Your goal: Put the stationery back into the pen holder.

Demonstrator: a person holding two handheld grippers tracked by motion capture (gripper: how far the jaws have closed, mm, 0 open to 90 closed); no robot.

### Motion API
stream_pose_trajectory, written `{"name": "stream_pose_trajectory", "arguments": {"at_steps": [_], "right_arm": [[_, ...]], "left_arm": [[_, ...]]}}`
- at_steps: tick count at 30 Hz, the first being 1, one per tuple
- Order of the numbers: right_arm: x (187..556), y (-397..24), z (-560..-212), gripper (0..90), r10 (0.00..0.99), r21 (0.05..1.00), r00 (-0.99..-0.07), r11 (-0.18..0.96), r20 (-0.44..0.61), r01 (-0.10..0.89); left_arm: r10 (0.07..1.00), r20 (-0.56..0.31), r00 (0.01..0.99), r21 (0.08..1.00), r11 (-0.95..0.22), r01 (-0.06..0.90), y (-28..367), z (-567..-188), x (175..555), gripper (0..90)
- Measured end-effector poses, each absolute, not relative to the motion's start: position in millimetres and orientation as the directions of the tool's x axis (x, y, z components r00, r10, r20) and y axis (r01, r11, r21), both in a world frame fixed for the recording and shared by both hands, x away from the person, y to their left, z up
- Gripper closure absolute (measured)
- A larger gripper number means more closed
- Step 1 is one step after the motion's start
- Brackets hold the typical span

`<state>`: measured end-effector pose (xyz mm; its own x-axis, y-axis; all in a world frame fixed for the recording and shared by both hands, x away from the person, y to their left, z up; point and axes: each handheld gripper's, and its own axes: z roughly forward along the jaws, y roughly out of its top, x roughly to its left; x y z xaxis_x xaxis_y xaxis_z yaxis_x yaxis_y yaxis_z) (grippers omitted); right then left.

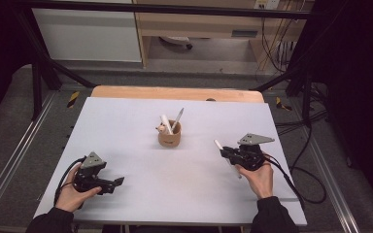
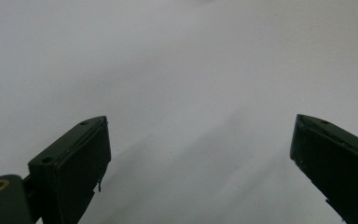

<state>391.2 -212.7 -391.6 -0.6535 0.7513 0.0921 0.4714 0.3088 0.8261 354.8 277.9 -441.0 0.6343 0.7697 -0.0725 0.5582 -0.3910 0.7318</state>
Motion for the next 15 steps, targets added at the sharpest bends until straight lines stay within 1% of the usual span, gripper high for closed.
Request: {"name": "stream_pose_trajectory", "arguments": {"at_steps": [7,15], "right_arm": [[395,-198,-382,79.0,0.77,0.879,-0.625,0.206,0.126,0.431],[404,-175,-372,79.1,0.776,0.919,-0.614,0.121,0.147,0.374]], "left_arm": [[0.772,-0.073,0.632,0.735,-0.387,0.557,278,-441,355,5.0],[0.771,-0.071,0.633,0.735,-0.389,0.556,277,-441,355,5.0]]}}
